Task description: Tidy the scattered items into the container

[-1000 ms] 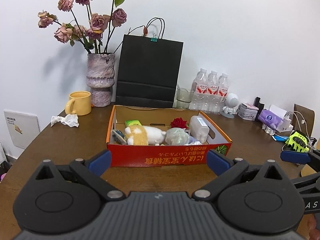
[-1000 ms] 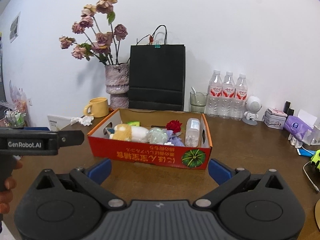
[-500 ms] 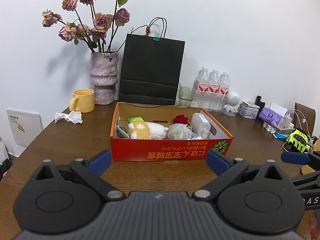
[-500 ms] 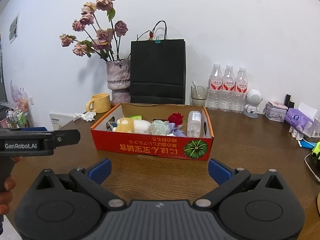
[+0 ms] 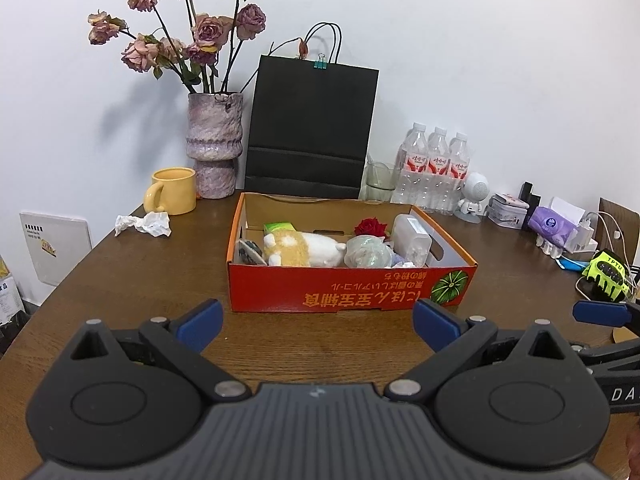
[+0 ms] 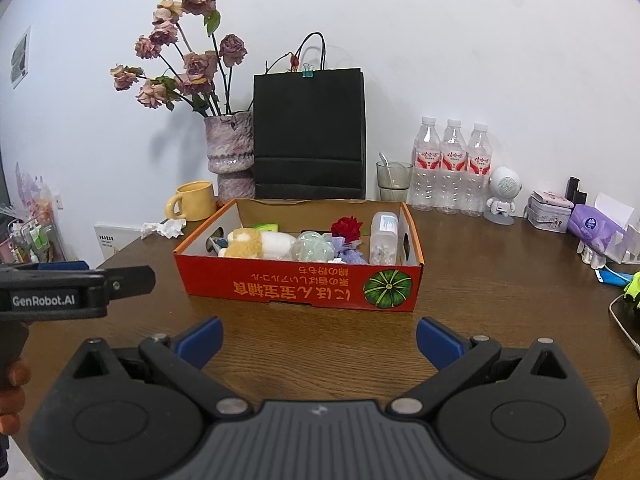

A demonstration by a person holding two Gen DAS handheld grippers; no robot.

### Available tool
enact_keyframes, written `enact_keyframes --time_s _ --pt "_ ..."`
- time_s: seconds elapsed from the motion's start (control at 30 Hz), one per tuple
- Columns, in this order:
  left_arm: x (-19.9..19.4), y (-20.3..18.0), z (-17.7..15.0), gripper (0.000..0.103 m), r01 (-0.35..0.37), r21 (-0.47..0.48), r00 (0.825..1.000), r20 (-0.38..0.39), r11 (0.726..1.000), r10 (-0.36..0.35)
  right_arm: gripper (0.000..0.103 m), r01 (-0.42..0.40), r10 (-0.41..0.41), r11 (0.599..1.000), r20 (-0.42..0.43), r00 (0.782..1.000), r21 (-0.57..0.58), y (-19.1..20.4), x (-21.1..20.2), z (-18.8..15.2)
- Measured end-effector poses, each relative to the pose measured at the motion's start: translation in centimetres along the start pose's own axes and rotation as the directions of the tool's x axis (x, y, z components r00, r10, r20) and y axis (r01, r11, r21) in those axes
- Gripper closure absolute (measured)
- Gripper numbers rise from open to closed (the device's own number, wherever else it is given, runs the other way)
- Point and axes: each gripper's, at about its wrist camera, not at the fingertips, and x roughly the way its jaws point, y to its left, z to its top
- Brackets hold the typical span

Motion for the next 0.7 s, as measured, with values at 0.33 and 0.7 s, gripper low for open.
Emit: enact_keyframes --time_s 0.33,0.7 --pt "0.14 0.0 -0.25 0.0 0.004 0.002 1.0 -0.007 1.0 -0.004 0.0 -0.007 0.007 1.0 0.002 1.0 0.006 0.24 -0.08 0.12" --pt "0.14 -0.34 -0.5 0.0 0.012 0.012 1.0 -0.009 1.0 -0.012 0.0 -0.004 0.004 1.0 0.001 1.0 0.007 0.3 -0.02 0.24"
